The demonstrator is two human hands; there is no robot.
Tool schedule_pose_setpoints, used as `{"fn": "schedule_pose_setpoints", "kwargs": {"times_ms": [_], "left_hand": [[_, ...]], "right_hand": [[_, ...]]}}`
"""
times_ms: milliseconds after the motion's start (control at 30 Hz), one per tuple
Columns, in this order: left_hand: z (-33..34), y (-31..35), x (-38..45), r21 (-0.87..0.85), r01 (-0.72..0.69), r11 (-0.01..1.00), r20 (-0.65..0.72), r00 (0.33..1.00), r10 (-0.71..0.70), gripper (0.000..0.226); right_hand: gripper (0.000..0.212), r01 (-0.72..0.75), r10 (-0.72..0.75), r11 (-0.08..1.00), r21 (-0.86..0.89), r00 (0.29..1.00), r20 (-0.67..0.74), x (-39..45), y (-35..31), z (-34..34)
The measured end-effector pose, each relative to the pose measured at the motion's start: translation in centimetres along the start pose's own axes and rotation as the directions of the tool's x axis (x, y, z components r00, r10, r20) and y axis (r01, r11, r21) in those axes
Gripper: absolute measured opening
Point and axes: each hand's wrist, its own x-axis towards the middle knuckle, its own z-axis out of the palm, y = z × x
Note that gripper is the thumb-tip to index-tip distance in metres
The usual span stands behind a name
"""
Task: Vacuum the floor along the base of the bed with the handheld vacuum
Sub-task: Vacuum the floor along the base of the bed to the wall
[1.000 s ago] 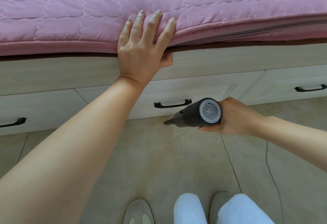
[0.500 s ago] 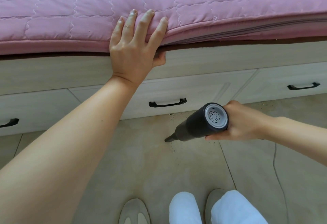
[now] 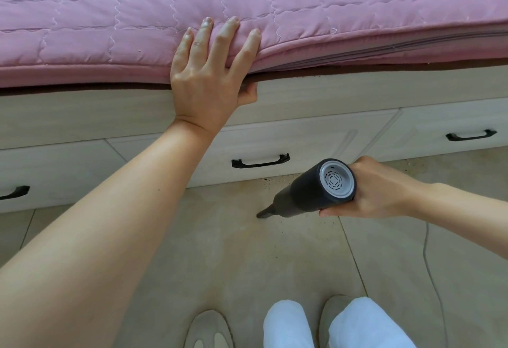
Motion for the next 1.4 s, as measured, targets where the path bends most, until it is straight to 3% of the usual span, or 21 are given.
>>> {"fn": "schedule_pose_setpoints", "kwargs": {"times_ms": [433,733,1100,1400], "left_hand": [[-0.4,0.3,0.6,-0.016,0.037,0.999,0.025,0.999,-0.036,0.056],[-1.0,0.6,1.2,0.005,0.027,1.0,0.064,0.998,-0.027,0.056],[-0.5,1.3,1.4,-0.022,0.066,0.998,0.023,0.998,-0.065,0.058],[-1.2,4.1,3.0,-0.066,0.142,0.988,0.14,0.981,-0.132,0.066]], "right_hand": [[0.023,-0.025,0.009,0.996,0.089,0.984,0.176,-0.7,0.1,-1.6],[0.029,0.017,-0.029,0.995,0.099,0.992,0.126,-0.8,0.9,-1.5],[0.026,0.073,-0.123,0.981,0.177,0.951,0.285,0.1,1.5,-2.3],[0.028,0.109,-0.165,0.976,0.187,0.933,0.319,-0.8,2.7,-3.3]]}}
